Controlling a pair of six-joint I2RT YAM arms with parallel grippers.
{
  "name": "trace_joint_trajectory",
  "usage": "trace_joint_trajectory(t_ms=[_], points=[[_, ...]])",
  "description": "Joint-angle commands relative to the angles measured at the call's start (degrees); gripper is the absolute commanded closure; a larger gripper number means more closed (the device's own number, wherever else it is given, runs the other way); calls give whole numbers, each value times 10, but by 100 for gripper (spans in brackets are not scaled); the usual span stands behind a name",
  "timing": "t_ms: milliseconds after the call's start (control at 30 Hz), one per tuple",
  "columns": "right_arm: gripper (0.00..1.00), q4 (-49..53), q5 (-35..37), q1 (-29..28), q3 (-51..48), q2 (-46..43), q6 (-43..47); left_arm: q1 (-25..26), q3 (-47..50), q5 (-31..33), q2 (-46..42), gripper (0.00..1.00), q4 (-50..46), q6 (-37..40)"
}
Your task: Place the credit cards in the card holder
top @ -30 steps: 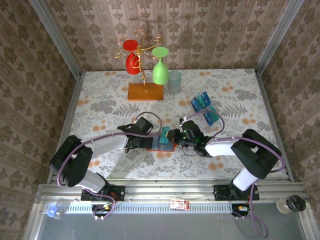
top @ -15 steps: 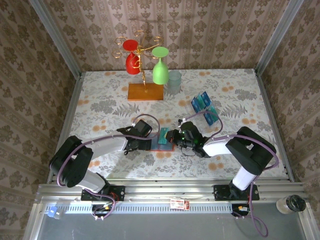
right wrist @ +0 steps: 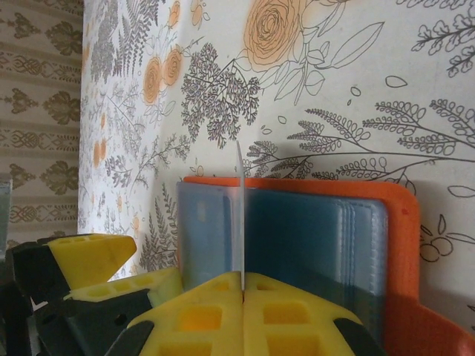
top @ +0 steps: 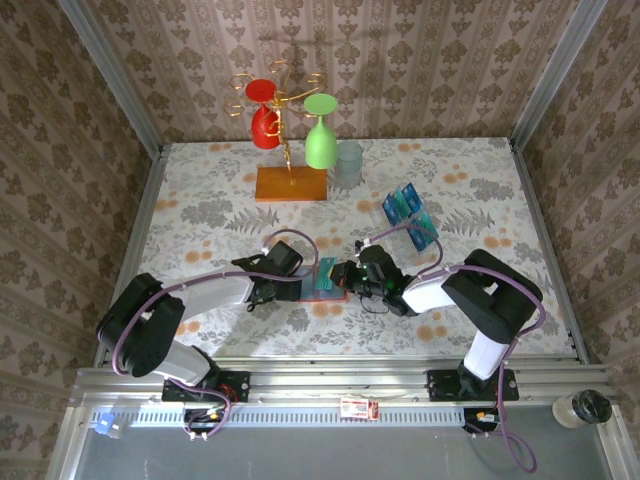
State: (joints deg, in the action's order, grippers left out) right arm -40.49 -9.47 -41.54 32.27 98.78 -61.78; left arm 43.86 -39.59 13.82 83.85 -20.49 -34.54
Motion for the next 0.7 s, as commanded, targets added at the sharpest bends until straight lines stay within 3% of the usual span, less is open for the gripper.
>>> trace_joint_trajectory(t_ms=[0, 333, 667], points=[[100, -19, -2, -6, 7, 8, -7, 3, 14, 5, -1, 12, -18, -7], [100, 7, 20, -5, 8, -35, 9, 3, 18, 4, -2, 12, -16, -9], [100, 3, 13, -5, 19, -12, 10, 3, 22, 3, -3, 12, -14, -10]])
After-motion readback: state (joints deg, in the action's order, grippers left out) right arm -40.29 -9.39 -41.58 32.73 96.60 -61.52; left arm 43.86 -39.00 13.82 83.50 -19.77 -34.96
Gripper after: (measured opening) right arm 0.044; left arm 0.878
